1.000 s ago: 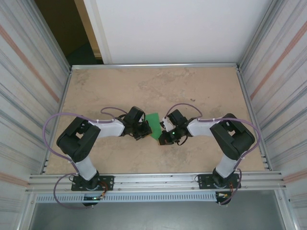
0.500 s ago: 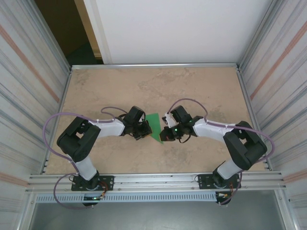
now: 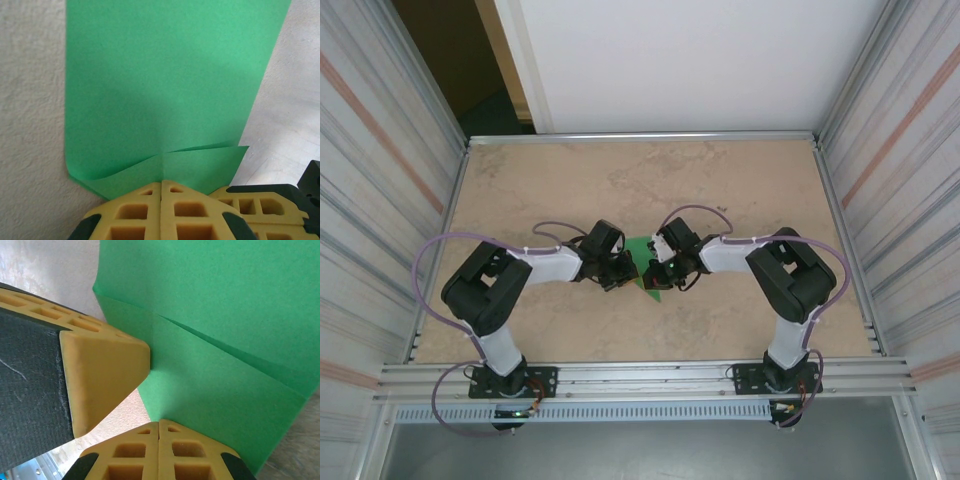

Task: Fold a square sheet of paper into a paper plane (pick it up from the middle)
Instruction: Third fold the triangle at the center of the table.

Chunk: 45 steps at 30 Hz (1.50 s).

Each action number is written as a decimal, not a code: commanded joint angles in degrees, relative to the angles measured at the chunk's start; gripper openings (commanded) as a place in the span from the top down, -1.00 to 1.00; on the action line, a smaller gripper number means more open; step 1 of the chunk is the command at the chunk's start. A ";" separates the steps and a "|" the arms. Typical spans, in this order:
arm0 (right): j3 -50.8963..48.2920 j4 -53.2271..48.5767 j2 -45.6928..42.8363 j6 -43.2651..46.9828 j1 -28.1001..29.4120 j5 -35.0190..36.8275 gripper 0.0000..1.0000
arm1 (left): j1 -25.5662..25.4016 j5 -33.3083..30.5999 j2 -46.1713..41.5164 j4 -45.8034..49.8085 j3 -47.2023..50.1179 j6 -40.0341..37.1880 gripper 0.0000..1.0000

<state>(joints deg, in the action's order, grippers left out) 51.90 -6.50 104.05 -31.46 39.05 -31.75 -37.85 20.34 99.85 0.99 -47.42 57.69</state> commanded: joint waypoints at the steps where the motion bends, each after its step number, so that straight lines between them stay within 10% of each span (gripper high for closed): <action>1: -1.64 -1.05 0.16 0.58 0.33 -1.17 1.00 | 0.15 -4.01 3.61 9.47 2.16 -0.91 0.90; 20: -10.26 -11.14 -18.09 5.66 -4.07 -1.75 1.00 | 0.86 -2.41 2.56 8.34 1.65 -1.94 0.90; 45: -0.66 -11.04 -0.53 3.92 -0.14 3.55 1.00 | 0.29 -0.27 -0.86 7.43 -2.23 -5.78 0.88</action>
<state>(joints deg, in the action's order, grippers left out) 50.87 -13.15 102.00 -27.99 38.65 -32.16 -37.58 21.15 100.18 4.75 -49.52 54.81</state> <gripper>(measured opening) 0.044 0.062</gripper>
